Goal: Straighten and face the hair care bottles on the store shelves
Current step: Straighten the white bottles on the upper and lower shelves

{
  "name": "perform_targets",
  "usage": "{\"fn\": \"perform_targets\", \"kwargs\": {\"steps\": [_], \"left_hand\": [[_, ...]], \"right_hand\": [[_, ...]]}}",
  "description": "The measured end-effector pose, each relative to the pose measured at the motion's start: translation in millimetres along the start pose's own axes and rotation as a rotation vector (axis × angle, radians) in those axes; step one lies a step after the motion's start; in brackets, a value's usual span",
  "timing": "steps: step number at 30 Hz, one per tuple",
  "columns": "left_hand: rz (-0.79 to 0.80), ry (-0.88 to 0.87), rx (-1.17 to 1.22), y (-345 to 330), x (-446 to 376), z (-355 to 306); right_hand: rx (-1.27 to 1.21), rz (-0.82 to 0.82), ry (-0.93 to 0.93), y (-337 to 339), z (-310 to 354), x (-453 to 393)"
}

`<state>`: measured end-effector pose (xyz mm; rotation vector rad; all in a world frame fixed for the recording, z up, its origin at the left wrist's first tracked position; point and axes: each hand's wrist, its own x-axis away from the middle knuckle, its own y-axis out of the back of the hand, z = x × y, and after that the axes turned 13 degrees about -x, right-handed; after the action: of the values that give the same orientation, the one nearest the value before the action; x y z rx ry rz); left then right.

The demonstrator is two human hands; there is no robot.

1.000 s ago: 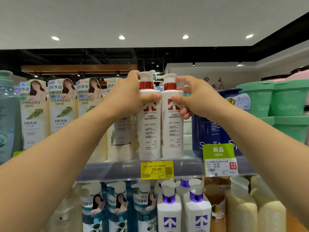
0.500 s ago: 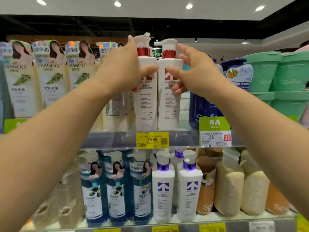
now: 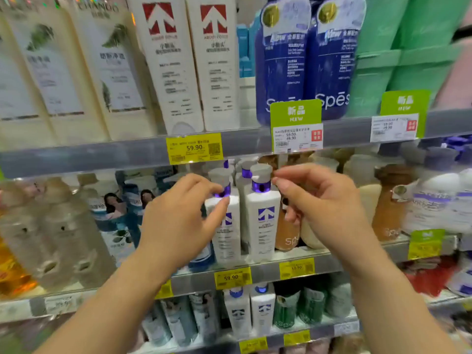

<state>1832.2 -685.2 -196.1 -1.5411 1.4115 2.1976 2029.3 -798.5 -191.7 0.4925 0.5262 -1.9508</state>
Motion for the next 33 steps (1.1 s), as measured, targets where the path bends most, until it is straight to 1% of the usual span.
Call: {"fn": "perform_targets", "kwargs": {"steps": [3,6,9,11,14,17,21,25,28,33], "left_hand": [[0.113,0.066,-0.002,-21.3,25.3,-5.6],[0.227,0.147,0.016,-34.0,49.3,-13.2],[0.311,0.289,0.034,-40.6,69.0,-21.0],[0.311,0.377,0.070,-43.1,81.3,-25.7],[0.311,0.465,0.104,-41.9,100.5,-30.1],[0.365,0.542,0.096,-35.1,121.3,-25.6],[0.378,0.645,0.095,-20.7,148.6,-5.4],[0.378,0.687,0.106,2.1,173.2,20.4],[0.363,0.734,0.108,27.3,195.4,48.9],[0.380,0.798,0.085,85.2,244.2,105.7]], "right_hand": [[0.033,0.052,-0.192,3.9,-33.0,23.9],[0.053,0.131,-0.333,4.4,-54.1,38.5],[0.075,0.207,-0.403,3.4,-66.2,45.9],[0.068,0.248,-0.425,1.8,-74.3,51.1],[0.045,0.283,-0.467,-4.0,-87.1,60.2],[0.039,0.324,-0.529,-14.6,-96.4,73.0],[0.066,0.372,-0.533,-30.4,-99.6,84.9],[0.048,0.370,-0.505,-62.4,-92.9,94.8],[-0.001,0.408,-0.505,-102.0,-88.5,108.2],[-0.018,0.475,-0.509,-186.0,-78.2,142.7]]}}
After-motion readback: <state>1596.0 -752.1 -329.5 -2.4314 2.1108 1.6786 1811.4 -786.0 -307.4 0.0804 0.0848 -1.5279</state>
